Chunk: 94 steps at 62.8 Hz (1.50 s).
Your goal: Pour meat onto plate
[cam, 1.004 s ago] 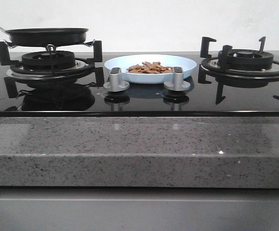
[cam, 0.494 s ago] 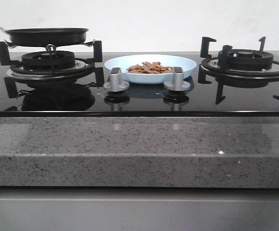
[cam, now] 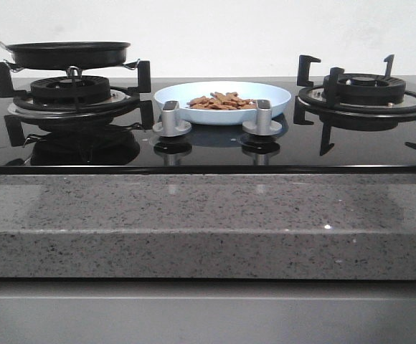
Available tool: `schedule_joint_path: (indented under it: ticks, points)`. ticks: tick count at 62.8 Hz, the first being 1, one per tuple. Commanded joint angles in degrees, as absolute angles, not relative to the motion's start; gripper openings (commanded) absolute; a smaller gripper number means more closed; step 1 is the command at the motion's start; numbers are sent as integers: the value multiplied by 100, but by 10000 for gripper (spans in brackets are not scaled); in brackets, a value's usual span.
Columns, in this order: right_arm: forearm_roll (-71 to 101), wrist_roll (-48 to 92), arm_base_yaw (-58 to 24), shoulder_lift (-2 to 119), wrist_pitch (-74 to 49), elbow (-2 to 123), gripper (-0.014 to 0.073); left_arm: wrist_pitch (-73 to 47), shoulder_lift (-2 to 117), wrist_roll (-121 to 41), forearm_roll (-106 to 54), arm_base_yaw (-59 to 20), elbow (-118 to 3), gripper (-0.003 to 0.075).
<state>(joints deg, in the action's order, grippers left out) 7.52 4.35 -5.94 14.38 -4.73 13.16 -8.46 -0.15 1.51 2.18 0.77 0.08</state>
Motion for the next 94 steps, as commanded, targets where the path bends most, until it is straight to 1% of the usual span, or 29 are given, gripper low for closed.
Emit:
schedule_joint_path:
  ticks: [1, 16, 27, 37, 94]
  points:
    - [546, 0, -478, 1271, 191, 1082, -58, -407, -111, 184, 166, 84, 56, -20]
    - [541, -159, -322, 515, 110, 154, -58, -407, -111, 184, 166, 84, 56, -20]
    - [541, -159, -226, 183, 0, -119, -58, -407, -111, 184, 166, 84, 56, -20]
    - [529, -159, -219, -183, -241, -126, -58, -407, -111, 184, 166, 84, 56, -20]
    - [529, -159, -212, -157, -259, -119, -58, -407, -111, 184, 166, 84, 56, -20]
